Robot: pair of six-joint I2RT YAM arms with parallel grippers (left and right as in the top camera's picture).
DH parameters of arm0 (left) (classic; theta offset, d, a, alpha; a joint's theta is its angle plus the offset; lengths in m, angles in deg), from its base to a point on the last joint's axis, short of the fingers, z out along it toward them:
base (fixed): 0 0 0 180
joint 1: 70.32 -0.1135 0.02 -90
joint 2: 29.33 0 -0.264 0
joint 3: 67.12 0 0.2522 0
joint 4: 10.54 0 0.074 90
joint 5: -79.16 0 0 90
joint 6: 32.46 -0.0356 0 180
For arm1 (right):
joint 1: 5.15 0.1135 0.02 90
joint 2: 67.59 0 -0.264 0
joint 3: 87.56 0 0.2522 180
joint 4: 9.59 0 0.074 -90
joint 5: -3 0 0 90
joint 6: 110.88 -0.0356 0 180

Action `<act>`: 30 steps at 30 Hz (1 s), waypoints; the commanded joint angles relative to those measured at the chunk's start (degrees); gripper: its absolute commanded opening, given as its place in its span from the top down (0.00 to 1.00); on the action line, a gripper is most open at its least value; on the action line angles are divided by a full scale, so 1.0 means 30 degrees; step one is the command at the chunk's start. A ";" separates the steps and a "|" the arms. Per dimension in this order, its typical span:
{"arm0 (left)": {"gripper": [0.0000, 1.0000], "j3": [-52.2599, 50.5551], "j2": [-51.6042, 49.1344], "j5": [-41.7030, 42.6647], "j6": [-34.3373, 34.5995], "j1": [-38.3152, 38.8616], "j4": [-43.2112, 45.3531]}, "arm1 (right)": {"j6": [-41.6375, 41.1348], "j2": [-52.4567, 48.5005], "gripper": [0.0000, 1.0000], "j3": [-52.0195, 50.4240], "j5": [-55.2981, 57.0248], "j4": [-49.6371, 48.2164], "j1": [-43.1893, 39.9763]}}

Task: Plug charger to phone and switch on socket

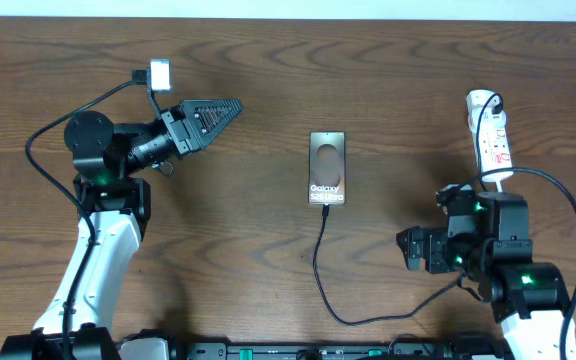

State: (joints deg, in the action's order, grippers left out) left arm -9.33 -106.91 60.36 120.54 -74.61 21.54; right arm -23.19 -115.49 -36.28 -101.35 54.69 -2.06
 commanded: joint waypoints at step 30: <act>0.07 0.0219 0.0036 -0.0087 -0.0138 -0.0066 0.0095 | 0.0233 0.4073 0.01 -0.9755 0.1151 -1.3420 0.0911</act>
State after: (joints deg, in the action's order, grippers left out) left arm -9.33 -106.91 60.36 120.54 -74.61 21.54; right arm -23.14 -104.70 -63.84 -98.07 15.26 0.35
